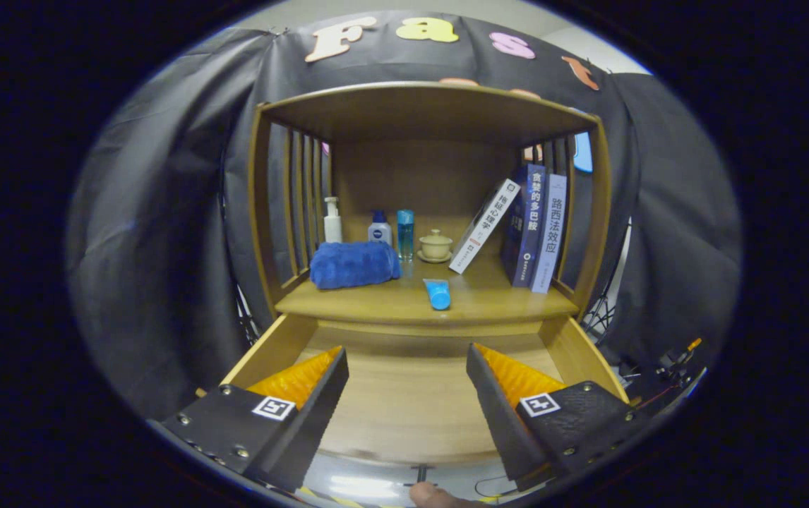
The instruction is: Pull open the drawer, take out the items inside it, and place them on the countertop above the cabinet.
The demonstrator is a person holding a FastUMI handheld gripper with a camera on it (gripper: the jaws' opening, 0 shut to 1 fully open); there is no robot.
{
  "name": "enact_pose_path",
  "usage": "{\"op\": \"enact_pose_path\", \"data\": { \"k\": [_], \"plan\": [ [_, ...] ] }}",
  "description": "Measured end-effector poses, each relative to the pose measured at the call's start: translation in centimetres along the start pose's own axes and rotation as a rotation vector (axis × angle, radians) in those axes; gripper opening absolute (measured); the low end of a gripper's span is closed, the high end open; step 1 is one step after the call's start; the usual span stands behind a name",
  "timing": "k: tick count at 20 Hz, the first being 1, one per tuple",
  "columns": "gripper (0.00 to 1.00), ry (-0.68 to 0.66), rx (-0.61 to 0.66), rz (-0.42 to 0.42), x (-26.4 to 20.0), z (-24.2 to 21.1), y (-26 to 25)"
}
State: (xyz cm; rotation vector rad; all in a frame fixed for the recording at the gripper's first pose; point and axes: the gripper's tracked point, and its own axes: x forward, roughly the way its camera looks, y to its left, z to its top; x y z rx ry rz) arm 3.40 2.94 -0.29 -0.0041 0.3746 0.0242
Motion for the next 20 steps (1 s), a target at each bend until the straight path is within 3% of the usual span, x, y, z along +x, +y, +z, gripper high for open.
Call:
{"op": "enact_pose_path", "data": {
  "k": [3, 10, 20],
  "plan": [
    [1.00, -0.027, -0.024, 0.015, -3.2, -3.2, 0.6],
    [1.00, -0.104, 0.018, -0.083, -5.9, -9.7, -2.5],
    [1.00, -0.095, 0.064, -0.075, -2.1, -15.5, -3.0]
  ]
}}
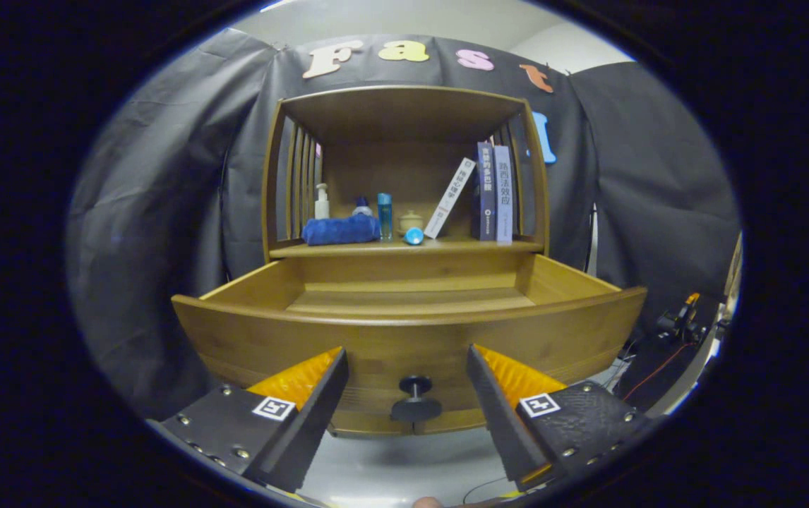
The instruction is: Pull open the drawer, take out the items inside it, and place them on the countertop above the cabinet.
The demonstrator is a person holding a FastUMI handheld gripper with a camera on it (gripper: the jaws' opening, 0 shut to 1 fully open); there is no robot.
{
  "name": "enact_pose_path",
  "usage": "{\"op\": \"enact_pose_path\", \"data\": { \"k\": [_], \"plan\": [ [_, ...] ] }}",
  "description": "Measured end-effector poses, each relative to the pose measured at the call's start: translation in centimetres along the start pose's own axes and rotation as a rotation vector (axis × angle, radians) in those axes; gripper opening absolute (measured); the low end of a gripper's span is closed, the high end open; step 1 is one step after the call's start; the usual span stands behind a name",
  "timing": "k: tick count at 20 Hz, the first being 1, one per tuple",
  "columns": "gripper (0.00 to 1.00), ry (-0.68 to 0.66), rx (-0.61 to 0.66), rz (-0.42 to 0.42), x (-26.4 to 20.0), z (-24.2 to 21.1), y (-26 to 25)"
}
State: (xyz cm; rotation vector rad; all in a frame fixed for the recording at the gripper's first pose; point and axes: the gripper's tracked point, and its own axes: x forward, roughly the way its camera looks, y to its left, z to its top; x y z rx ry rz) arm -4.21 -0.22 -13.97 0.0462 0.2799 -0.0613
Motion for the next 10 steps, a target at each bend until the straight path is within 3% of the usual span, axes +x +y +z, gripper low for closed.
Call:
{"op": "enact_pose_path", "data": {
  "k": [10],
  "plan": [
    [1.00, -0.038, 0.019, -0.004, 1.9, -0.6, 0.0]
  ]
}}
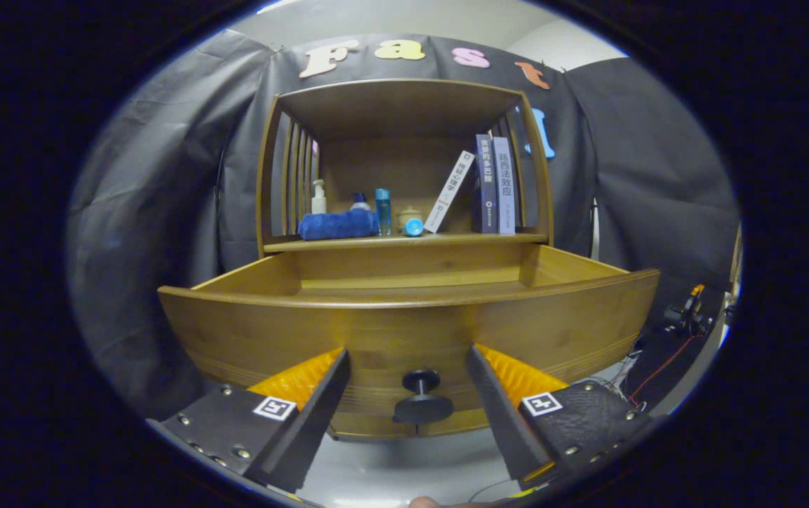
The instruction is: Pull open the drawer, take out the items inside it, and place them on the countertop above the cabinet.
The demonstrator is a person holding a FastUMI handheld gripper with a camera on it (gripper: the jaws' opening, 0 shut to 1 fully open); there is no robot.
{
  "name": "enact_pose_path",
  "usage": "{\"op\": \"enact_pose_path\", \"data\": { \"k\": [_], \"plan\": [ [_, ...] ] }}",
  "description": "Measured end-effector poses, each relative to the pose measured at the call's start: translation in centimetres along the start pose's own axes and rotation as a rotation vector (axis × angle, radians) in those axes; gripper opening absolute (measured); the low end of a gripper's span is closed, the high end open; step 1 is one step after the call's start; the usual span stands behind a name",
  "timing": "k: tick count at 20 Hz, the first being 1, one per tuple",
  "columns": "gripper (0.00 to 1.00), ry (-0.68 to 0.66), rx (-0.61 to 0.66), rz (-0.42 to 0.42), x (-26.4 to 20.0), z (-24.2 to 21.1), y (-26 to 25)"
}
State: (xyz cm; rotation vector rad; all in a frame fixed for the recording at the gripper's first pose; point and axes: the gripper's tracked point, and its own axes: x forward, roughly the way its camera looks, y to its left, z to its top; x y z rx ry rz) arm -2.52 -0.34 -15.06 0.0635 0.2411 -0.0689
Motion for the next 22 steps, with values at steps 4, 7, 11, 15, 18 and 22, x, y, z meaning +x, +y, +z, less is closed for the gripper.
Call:
{"op": "enact_pose_path", "data": {
  "k": [4, 7, 11, 15, 18, 22],
  "plan": [
    [0.99, -0.009, 0.031, 0.034, 0.9, 0.1, -0.4],
    [1.00, -0.023, 0.008, 0.029, 1.7, 0.6, -0.4],
    [0.99, -0.015, 0.026, 0.036, 3.8, 1.0, -0.1],
    [0.99, 0.012, 0.022, 0.032, 7.0, 1.7, 0.4],
    [0.99, 0.026, -0.014, 0.021, 10.3, 2.6, 0.8],
    [0.99, 0.047, -0.080, 0.017, 13.2, 2.6, 1.1]
  ]
}}
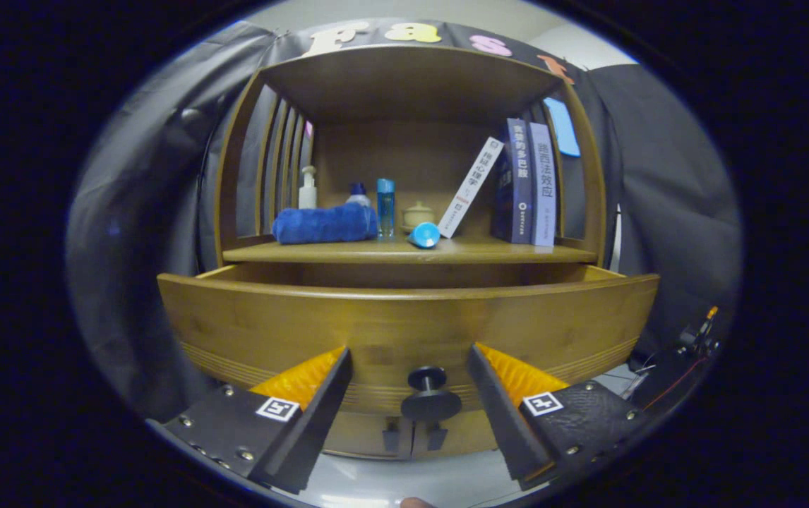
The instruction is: Pull open the drawer, take out the items inside it, and place them on the countertop above the cabinet.
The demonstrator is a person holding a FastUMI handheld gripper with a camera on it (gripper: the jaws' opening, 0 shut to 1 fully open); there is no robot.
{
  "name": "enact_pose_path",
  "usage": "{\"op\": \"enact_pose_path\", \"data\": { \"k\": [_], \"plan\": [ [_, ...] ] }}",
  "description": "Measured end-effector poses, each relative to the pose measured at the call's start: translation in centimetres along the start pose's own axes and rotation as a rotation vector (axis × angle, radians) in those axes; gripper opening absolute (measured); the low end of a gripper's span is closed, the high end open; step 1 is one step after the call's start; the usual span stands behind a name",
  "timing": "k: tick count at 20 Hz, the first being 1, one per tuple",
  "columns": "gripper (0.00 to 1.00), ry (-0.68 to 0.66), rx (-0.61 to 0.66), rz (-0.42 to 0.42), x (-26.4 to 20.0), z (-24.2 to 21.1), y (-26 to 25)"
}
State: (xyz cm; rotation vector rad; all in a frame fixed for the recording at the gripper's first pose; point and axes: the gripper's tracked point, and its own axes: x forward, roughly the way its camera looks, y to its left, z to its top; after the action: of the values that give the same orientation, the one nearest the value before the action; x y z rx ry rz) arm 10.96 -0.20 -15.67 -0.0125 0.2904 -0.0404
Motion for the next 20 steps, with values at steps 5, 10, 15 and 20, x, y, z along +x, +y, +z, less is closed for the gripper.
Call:
{"op": "enact_pose_path", "data": {
  "k": [5, 10, 15, 20],
  "plan": [
    [0.99, 0.024, 0.009, 0.004, 2.6, 0.1, 0.4],
    [0.99, 0.076, 0.006, -0.006, 4.9, 0.0, 0.8],
    [0.99, 0.204, -0.117, -0.031, 6.2, -2.5, 1.2],
    [0.99, 0.223, -0.074, -0.007, 7.6, -1.9, 1.0]
  ]
}}
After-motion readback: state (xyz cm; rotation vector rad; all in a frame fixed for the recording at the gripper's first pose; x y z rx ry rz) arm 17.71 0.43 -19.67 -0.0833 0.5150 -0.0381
